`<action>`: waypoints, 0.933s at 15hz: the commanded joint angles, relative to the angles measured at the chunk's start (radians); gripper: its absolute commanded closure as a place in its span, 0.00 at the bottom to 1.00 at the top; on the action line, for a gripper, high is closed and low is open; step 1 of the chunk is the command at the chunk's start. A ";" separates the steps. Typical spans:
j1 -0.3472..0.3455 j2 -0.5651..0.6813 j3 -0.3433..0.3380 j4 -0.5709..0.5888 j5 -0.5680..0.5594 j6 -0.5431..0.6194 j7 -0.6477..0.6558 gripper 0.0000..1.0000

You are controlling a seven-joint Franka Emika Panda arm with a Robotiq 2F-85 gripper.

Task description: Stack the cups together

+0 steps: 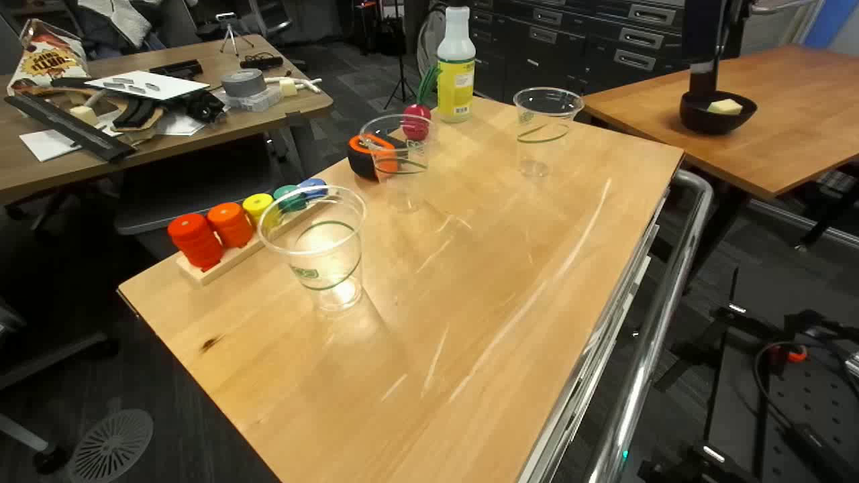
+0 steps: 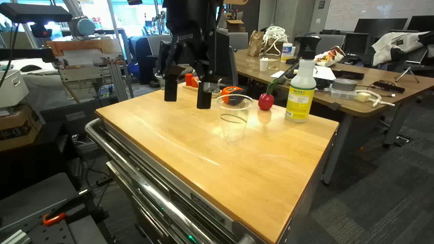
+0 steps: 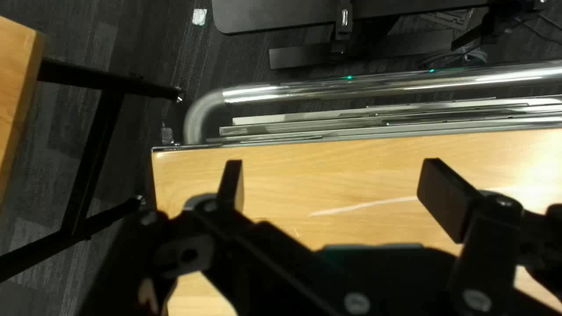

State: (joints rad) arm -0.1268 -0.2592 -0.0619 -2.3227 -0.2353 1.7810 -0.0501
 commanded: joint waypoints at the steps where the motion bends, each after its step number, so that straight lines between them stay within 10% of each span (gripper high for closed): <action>1: 0.012 0.000 -0.011 0.003 -0.002 0.000 0.003 0.00; 14: -0.003 0.140 -0.068 0.166 0.181 0.027 0.019 0.00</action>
State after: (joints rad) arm -0.1268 -0.1971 -0.1069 -2.2561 -0.1229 1.7948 -0.0462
